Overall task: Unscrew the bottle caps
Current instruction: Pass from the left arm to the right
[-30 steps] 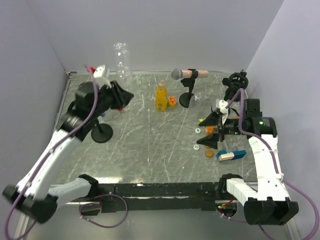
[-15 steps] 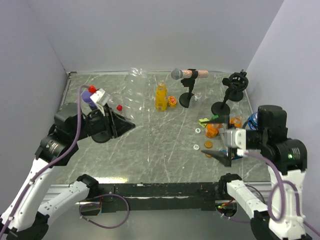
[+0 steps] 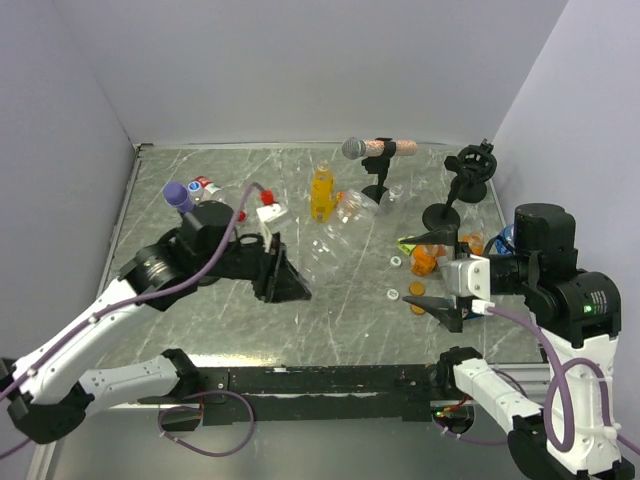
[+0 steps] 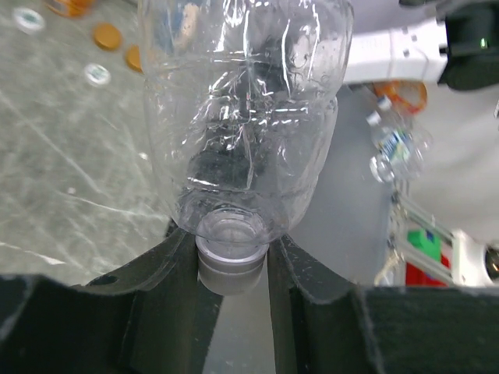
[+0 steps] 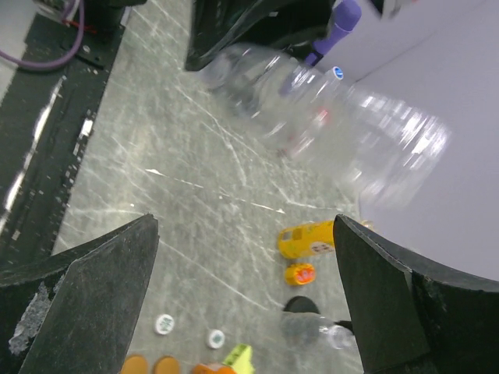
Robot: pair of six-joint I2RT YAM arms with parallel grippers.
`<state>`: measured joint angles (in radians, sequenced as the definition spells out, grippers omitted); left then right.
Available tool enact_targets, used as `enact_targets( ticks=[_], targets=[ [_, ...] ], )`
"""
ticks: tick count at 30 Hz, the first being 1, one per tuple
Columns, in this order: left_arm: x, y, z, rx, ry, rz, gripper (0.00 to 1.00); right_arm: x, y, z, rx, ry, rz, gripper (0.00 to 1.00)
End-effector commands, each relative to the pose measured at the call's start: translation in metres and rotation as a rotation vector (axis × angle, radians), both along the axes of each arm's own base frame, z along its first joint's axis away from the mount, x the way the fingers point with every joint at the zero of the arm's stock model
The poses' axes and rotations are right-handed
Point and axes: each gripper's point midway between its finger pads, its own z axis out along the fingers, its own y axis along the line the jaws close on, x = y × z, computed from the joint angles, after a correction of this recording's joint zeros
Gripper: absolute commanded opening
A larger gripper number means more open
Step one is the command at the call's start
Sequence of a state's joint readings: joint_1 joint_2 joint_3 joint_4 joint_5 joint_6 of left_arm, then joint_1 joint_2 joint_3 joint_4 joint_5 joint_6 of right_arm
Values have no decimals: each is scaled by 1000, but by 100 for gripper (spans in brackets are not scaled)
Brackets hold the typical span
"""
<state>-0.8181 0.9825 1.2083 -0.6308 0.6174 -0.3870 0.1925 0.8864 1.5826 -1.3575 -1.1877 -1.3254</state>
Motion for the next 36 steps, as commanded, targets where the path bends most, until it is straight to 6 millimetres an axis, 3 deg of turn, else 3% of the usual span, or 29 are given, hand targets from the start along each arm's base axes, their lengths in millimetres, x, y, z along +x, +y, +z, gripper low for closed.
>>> enact_targets(
  ticks=[1, 7, 10, 17, 21, 27, 33, 36],
  targets=[
    [-21, -18, 8, 14, 33, -116, 5, -24, -5, -7, -62, -7, 42, 99],
    [-35, -40, -10, 105, 140, -230, 5, -28, -6, -18, -144, -47, 93, 99],
    [-38, -46, -19, 145, 201, -267, 5, -30, -4, -34, -216, -34, 152, 99],
    [-43, -57, -26, 178, 292, -307, 5, -10, 1, -79, -461, -80, 184, 99],
    [-44, -64, -36, 213, 328, -328, 5, 14, 4, -113, -628, -102, 139, 99],
    [-48, -66, -44, 237, 339, -345, 5, 32, 7, -144, -738, -121, 93, 99],
    [-50, -64, -49, 231, 338, -351, 5, 33, 6, -157, -759, -103, 78, 87],
    [-48, -66, -53, 222, 339, -344, 5, 24, 9, -154, -728, -60, 100, 73]
  ],
)
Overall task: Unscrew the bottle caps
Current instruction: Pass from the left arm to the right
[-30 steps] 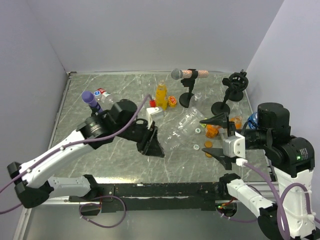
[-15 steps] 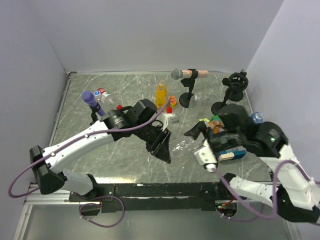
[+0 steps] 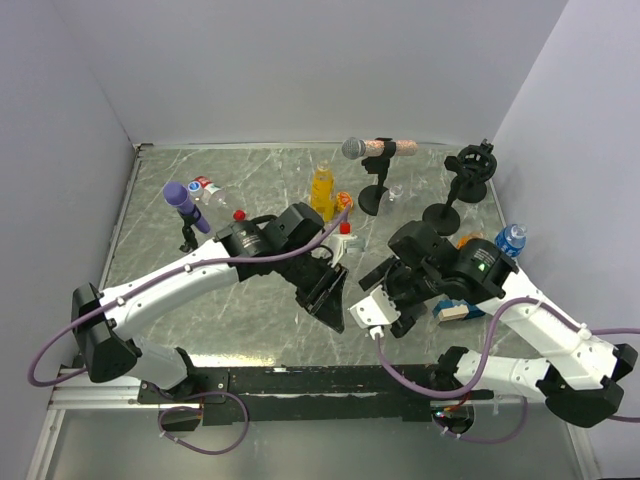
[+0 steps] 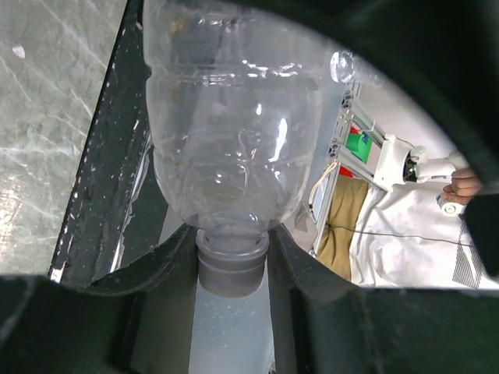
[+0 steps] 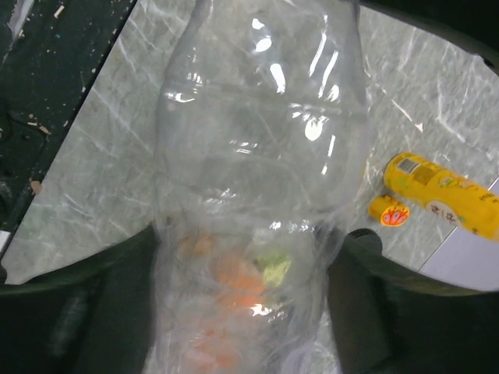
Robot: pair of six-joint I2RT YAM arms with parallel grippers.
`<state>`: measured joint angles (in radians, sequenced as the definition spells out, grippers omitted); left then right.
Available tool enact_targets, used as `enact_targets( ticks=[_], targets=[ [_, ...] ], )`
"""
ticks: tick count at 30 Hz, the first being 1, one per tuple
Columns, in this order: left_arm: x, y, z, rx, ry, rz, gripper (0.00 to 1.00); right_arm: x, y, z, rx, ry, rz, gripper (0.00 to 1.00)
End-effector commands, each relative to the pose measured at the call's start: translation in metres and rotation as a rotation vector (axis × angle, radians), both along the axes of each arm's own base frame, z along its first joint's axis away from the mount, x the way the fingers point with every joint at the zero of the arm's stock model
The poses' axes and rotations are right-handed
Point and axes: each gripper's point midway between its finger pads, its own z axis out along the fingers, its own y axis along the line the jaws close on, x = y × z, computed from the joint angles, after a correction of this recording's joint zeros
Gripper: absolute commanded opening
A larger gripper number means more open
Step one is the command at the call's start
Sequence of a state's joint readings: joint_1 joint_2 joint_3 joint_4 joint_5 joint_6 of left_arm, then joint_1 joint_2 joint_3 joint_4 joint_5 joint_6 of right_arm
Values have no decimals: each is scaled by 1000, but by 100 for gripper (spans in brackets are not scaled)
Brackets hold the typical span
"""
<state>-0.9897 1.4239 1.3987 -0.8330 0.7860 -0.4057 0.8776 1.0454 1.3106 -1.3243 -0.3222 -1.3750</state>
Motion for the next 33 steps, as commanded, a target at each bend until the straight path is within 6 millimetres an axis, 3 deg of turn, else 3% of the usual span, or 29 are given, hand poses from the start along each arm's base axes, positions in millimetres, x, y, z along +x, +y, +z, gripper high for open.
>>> enact_targets(
  ticks=[1, 3, 6, 11, 13, 16, 18, 23, 28, 33],
  targets=[
    [-6, -3, 13, -88, -18, -30, 5, -3, 2, 9, 46, 9, -31, 64],
    [-4, -4, 10, -83, -15, -22, 5, -8, 5, 8, 58, 46, -39, 48],
    [0, -6, 7, -79, -19, 3, 7, -13, 7, 7, 83, 79, -44, 34],
    [24, -1, 12, -75, -77, 118, 22, -14, 5, 3, 99, 108, -72, 26],
    [35, 5, 26, -117, -128, 176, 35, -17, 3, 2, 116, 131, -91, 25],
    [51, 22, 49, -206, -270, 280, 77, -21, 1, -1, 157, 182, -122, 25],
    [56, 32, 68, -307, -379, 339, 97, -27, 0, -6, 183, 239, -151, 25],
    [65, 61, 82, -466, -511, 537, 97, -32, 5, -14, 266, 368, -247, 24],
    [44, 76, 81, -624, -572, 495, 97, -34, 16, -16, 368, 477, -305, 25],
    [33, 84, 71, -667, -626, 450, 98, -28, 17, -11, 473, 572, -347, 25]
  ],
)
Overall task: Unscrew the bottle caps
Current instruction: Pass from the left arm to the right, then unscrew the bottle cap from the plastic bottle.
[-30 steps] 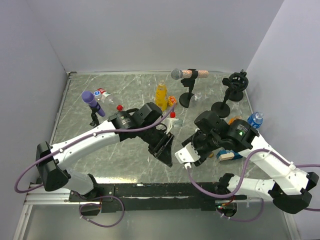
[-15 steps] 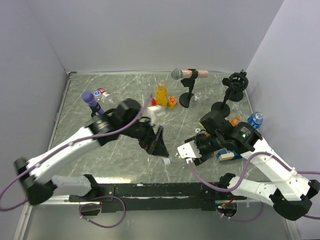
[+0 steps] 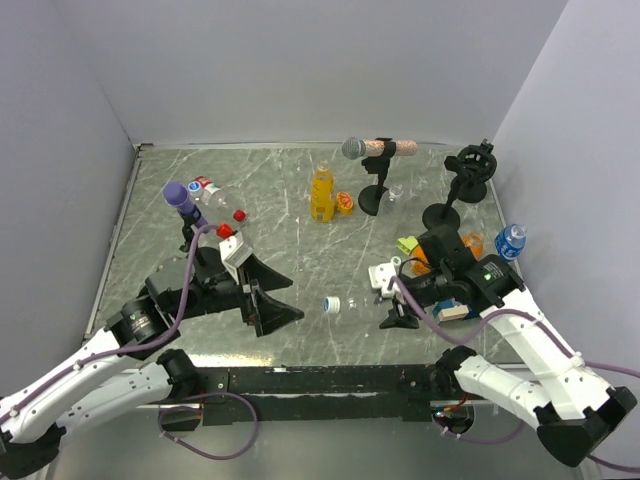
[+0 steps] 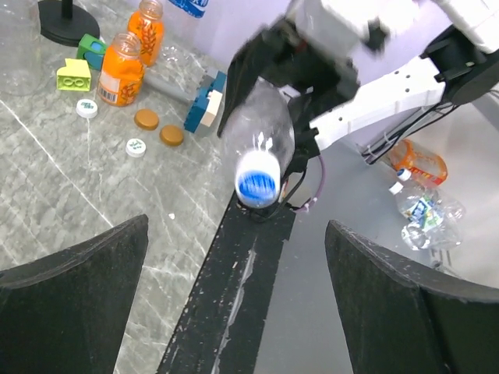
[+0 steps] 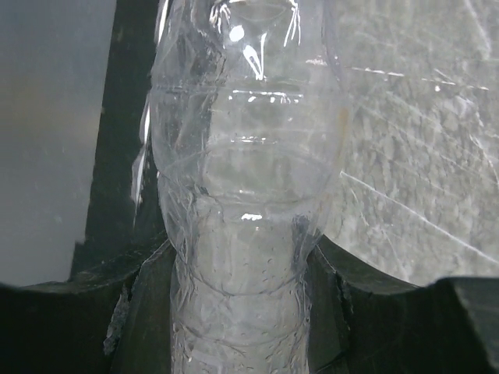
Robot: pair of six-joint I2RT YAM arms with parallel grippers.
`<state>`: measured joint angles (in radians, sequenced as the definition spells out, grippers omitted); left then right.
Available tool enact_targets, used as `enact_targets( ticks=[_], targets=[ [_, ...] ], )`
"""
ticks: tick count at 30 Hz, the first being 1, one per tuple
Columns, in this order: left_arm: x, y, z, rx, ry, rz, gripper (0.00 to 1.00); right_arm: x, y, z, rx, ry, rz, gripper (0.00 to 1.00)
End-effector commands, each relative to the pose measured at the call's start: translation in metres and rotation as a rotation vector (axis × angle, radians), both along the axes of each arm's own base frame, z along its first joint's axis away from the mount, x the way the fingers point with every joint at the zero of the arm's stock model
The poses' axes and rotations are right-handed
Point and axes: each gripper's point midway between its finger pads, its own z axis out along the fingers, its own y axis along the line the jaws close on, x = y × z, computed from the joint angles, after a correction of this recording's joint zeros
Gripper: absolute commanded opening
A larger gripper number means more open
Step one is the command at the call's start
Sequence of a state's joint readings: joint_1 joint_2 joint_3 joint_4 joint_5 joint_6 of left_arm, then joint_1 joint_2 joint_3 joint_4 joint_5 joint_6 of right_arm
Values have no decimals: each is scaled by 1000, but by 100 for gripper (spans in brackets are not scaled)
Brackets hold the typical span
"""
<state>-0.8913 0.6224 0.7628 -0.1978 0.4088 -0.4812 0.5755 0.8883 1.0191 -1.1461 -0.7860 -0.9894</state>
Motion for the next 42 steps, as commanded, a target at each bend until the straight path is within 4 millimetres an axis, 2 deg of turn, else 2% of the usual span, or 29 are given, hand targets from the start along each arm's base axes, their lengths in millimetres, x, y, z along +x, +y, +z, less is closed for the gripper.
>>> enact_targets(
  ticks=[1, 5, 10, 11, 12, 16, 20, 27, 32, 35, 42],
  targets=[
    [-5, 3, 21, -101, -139, -25, 98, 3, 14, 21, 169, 57, -22, 25],
    [-12, 4, 25, -120, -242, -70, 97, 6, 13, 25, 193, 72, -38, 25],
    [-6, 2, 35, -106, -326, -62, 97, 7, 12, 23, 200, 77, -46, 26],
    [-5, 2, 31, -101, -325, -55, 97, 7, 12, 22, 200, 82, -48, 26],
    [1, 2, 36, -128, -331, -19, 97, 7, 12, 22, 202, 83, -49, 26],
    [20, 10, 28, -149, -305, 115, 96, 6, 10, 21, 209, 78, -57, 26],
    [16, 10, 29, -161, -325, 91, 97, 7, 10, 21, 214, 73, -59, 26],
    [-2, -3, 17, -124, -385, -62, 96, 8, 10, 20, 212, 84, -61, 26],
    [-12, -7, 21, -115, -537, -147, 97, 9, 8, 17, 203, 76, -70, 26],
    [-9, -13, 21, -60, -631, -184, 99, 9, 8, 15, 200, 77, -69, 26],
    [4, -42, 10, 56, -663, -257, 98, 10, 8, 13, 189, 91, -68, 26]
  ],
)
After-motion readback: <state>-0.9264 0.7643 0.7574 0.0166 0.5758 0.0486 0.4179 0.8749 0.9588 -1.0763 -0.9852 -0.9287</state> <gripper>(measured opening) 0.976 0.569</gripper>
